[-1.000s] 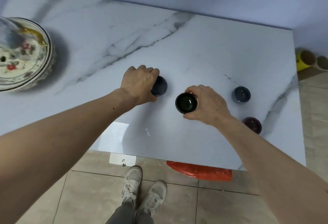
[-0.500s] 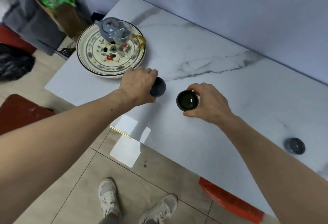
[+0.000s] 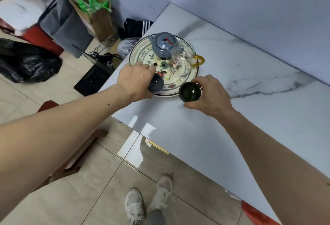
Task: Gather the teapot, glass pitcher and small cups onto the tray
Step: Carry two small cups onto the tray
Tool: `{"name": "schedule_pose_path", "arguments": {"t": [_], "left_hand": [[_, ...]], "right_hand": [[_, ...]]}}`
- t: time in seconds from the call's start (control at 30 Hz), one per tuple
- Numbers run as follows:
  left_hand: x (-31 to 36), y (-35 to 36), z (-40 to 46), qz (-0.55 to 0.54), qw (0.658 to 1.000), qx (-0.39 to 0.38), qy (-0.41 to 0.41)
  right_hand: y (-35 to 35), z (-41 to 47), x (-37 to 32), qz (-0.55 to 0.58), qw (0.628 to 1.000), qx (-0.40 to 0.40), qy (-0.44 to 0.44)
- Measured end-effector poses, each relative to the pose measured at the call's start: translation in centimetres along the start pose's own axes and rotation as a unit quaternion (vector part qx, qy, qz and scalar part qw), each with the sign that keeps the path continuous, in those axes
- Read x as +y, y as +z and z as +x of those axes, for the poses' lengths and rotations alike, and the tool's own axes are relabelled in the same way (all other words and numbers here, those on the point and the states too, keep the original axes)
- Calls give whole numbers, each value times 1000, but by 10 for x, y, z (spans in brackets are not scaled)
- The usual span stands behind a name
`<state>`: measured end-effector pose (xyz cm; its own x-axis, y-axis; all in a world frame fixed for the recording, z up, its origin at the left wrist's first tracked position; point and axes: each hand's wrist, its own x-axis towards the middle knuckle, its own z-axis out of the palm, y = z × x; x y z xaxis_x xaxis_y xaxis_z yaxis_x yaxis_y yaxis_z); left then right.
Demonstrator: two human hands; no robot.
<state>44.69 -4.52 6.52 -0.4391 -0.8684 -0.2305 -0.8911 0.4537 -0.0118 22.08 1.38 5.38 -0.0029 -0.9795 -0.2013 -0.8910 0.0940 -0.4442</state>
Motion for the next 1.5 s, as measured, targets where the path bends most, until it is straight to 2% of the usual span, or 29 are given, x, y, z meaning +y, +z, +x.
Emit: {"name": "schedule_pose_path", "arguments": {"t": [0.27,0.47,0.6,0.77,1.0,1.3,1.5], "left_hand": [[-55,-1,36,-4,1000,-5,-22],[-82,4,67,-14,1000,-11,-18],[-98,7,86,-17,1000,-10,11],[-106,16,105,-2,998,-19,65],[-114,31,121,4,996,-5,94],[-116,41,128,-36,995,11,89],[-120,39,125,-58,994,8,90]], "right_hand": [[24,50,-32,18,1000,-12,20],[48,72,-59,52,996,16,74],[70,81,-80,43,985,68,151],[96,90,-100,55,972,113,200],[111,106,-109,69,960,150,227],[123,113,-114,100,944,198,244],[123,106,-111,107,940,196,259]]}}
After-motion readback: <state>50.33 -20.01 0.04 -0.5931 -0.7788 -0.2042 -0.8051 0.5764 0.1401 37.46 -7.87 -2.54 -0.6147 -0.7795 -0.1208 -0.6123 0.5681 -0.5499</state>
